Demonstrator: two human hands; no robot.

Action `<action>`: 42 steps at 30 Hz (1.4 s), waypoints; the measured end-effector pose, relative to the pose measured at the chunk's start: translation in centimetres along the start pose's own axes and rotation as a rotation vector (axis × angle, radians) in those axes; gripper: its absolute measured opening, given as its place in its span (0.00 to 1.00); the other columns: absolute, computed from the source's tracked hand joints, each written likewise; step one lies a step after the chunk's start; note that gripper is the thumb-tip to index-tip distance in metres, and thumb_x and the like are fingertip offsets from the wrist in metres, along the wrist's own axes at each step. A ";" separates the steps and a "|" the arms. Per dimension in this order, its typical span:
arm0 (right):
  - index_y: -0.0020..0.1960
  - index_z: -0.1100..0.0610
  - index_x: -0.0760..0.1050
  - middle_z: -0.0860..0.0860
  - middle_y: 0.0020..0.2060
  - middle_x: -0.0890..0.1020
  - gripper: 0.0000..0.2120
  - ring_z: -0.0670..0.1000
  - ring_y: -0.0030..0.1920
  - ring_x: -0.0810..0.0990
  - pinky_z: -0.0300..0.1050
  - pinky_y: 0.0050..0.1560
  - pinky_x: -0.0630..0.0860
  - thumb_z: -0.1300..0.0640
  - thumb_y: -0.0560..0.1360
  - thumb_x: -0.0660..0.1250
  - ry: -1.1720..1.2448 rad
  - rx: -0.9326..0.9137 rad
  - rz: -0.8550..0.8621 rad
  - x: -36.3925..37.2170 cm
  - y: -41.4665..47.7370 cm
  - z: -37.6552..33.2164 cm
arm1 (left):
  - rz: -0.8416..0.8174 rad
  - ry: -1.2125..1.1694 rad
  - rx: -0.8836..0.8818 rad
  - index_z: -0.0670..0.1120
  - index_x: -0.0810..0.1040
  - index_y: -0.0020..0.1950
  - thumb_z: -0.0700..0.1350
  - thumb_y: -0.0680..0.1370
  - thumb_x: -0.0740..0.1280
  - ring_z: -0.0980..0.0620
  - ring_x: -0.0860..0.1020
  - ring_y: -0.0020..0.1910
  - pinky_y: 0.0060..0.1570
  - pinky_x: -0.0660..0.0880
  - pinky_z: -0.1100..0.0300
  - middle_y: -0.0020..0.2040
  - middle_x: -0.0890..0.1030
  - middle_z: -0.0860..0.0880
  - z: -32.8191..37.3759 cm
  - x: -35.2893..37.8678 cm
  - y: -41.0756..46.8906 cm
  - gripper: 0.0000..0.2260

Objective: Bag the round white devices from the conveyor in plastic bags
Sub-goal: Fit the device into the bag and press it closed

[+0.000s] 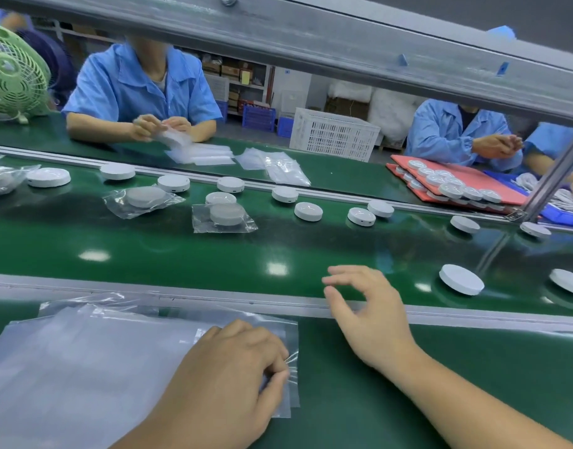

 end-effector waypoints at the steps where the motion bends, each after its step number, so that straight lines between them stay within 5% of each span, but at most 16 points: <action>1: 0.54 0.37 0.82 0.35 0.62 0.79 0.11 0.42 0.68 0.73 0.50 0.69 0.69 0.43 0.73 0.69 -0.174 0.025 0.040 -1.7 1.1 1.9 | 0.001 -0.010 0.000 0.58 0.74 0.39 0.59 0.76 0.61 0.65 0.73 0.51 0.54 0.70 0.62 0.48 0.78 0.70 0.1 -0.1 0.0 0.08; 4: 0.73 0.37 0.69 0.49 0.78 0.66 0.27 0.54 0.79 0.60 0.62 0.74 0.61 0.38 0.75 0.68 -0.651 0.441 -0.071 -7.3 4.1 11.8 | 0.044 -0.054 -0.025 0.59 0.72 0.43 0.59 0.77 0.57 0.64 0.74 0.49 0.50 0.71 0.65 0.48 0.78 0.67 0.0 -0.6 -0.1 0.08; 7: 0.80 0.44 0.63 0.55 0.77 0.69 0.34 0.61 0.74 0.69 0.57 0.72 0.69 0.40 0.78 0.69 -0.598 0.734 -0.252 -10.9 3.8 20.2 | 0.096 -0.050 -0.048 0.61 0.73 0.45 0.60 0.79 0.56 0.64 0.72 0.51 0.51 0.70 0.65 0.48 0.77 0.66 -0.2 -1.0 -0.1 0.09; 9: 0.76 0.47 0.70 0.56 0.64 0.80 0.27 0.61 0.56 0.80 0.53 0.57 0.77 0.46 0.78 0.71 -0.604 0.661 -0.211 -12.7 4.0 22.4 | 0.087 -0.027 -0.039 0.64 0.77 0.51 0.66 0.78 0.54 0.66 0.70 0.54 0.55 0.67 0.64 0.49 0.78 0.68 -0.4 -0.7 -0.2 0.14; 12: 0.70 0.49 0.76 0.55 0.44 0.82 0.18 0.57 0.39 0.76 0.51 0.42 0.73 0.47 0.82 0.66 -0.639 0.580 -0.113 -13.2 4.6 21.6 | 0.004 0.021 -0.013 0.71 0.80 0.54 0.71 0.75 0.55 0.65 0.71 0.52 0.54 0.70 0.62 0.48 0.79 0.69 -0.3 -0.2 0.0 0.17; 14: 0.70 0.50 0.76 0.52 0.48 0.85 0.19 0.56 0.44 0.76 0.48 0.46 0.71 0.45 0.82 0.63 -0.553 0.435 -0.054 -11.6 4.6 18.1 | -0.024 0.066 -0.004 0.69 0.82 0.47 0.68 0.75 0.57 0.64 0.74 0.47 0.46 0.75 0.61 0.43 0.79 0.69 -0.1 -0.2 -0.1 0.14; 17: 0.66 0.36 0.77 0.30 0.55 0.78 0.14 0.39 0.51 0.75 0.36 0.54 0.70 0.44 0.80 0.65 -0.287 -0.010 -0.127 -7.3 2.3 7.9 | 0.017 0.058 -0.018 0.65 0.83 0.41 0.64 0.74 0.62 0.66 0.76 0.45 0.41 0.76 0.63 0.43 0.79 0.72 -0.2 -0.7 -0.1 0.11; 21: 0.69 0.42 0.75 0.42 0.59 0.74 0.16 0.42 0.56 0.77 0.36 0.58 0.72 0.52 0.82 0.63 -0.335 -0.531 -0.318 -3.6 -4.0 -2.4 | 0.172 -0.139 -0.140 0.65 0.82 0.46 0.61 0.76 0.63 0.71 0.77 0.50 0.46 0.76 0.67 0.50 0.77 0.77 -1.4 -2.0 -0.2 0.08; 24: 0.65 0.42 0.78 0.41 0.59 0.80 0.13 0.46 0.56 0.80 0.46 0.57 0.78 0.46 0.86 0.58 -0.185 -0.530 -0.332 -3.6 -6.0 -5.9 | 0.272 -0.255 -0.170 0.64 0.84 0.45 0.57 0.77 0.69 0.69 0.79 0.51 0.49 0.76 0.65 0.49 0.79 0.74 -1.3 -2.7 -0.3 0.04; 27: 0.58 0.52 0.82 0.49 0.54 0.85 0.07 0.53 0.53 0.84 0.47 0.51 0.80 0.54 0.82 0.69 0.008 -0.660 -0.152 -4.6 -7.3 -8.4 | 0.190 -0.522 -0.151 0.64 0.85 0.47 0.59 0.74 0.70 0.66 0.80 0.53 0.52 0.75 0.70 0.48 0.83 0.69 -0.4 -2.3 -0.1 0.05; 30: 0.51 0.48 0.83 0.45 0.49 0.87 0.12 0.51 0.49 0.87 0.45 0.50 0.82 0.50 0.70 0.80 0.322 -0.415 -0.002 -5.3 -6.7 -8.0 | -0.013 -0.936 -0.137 0.63 0.85 0.52 0.65 0.67 0.76 0.60 0.83 0.54 0.55 0.76 0.68 0.52 0.85 0.61 1.4 -1.1 -0.1 0.16; 32: 0.48 0.45 0.85 0.43 0.48 0.88 0.12 0.50 0.53 0.86 0.45 0.53 0.81 0.42 0.67 0.80 0.433 -0.210 0.010 -4.7 -6.4 -7.2 | -0.007 -0.935 -0.120 0.62 0.84 0.54 0.62 0.61 0.81 0.59 0.84 0.51 0.48 0.78 0.69 0.50 0.86 0.59 1.8 -1.0 -0.2 0.23; 36: 0.48 0.38 0.87 0.41 0.73 0.74 0.19 0.41 0.75 0.69 0.53 0.69 0.75 0.28 0.64 0.76 0.566 0.094 -0.359 -0.6 -6.3 -6.7 | 0.388 -0.816 -0.117 0.59 0.85 0.45 0.46 0.69 0.75 0.58 0.85 0.47 0.47 0.78 0.68 0.46 0.86 0.58 1.4 -3.0 -0.5 0.08; 37: 0.51 0.36 0.85 0.39 0.72 0.75 0.22 0.38 0.72 0.72 0.53 0.66 0.76 0.29 0.61 0.78 0.561 0.132 -0.486 0.4 -6.5 -6.9 | 0.483 -0.847 -0.141 0.57 0.85 0.41 0.41 0.70 0.73 0.56 0.85 0.47 0.49 0.78 0.67 0.45 0.87 0.56 0.8 -3.3 -0.7 0.09; 39: 0.50 0.37 0.84 0.39 0.52 0.85 0.21 0.37 0.48 0.81 0.44 0.48 0.81 0.33 0.60 0.81 0.491 0.123 -0.583 1.2 -6.1 -7.5 | 0.598 -0.894 -0.199 0.55 0.84 0.38 0.41 0.70 0.72 0.56 0.85 0.47 0.49 0.78 0.67 0.45 0.87 0.55 -0.3 -3.7 -0.9 0.08; 42: 0.41 0.44 0.83 0.43 0.34 0.84 0.10 0.38 0.33 0.76 0.32 0.36 0.72 0.40 0.66 0.79 0.395 0.064 -0.432 1.0 -2.1 -8.0 | 0.601 -0.784 -0.247 0.61 0.80 0.55 0.57 0.72 0.71 0.60 0.81 0.55 0.48 0.77 0.68 0.55 0.83 0.60 -1.3 -4.1 -0.6 0.12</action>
Point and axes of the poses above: each hand's wrist, its own y-axis towards the middle knuckle, its own x-axis out of the palm, z = x × y, the point moved 8 cm from there along y, towards the middle knuckle
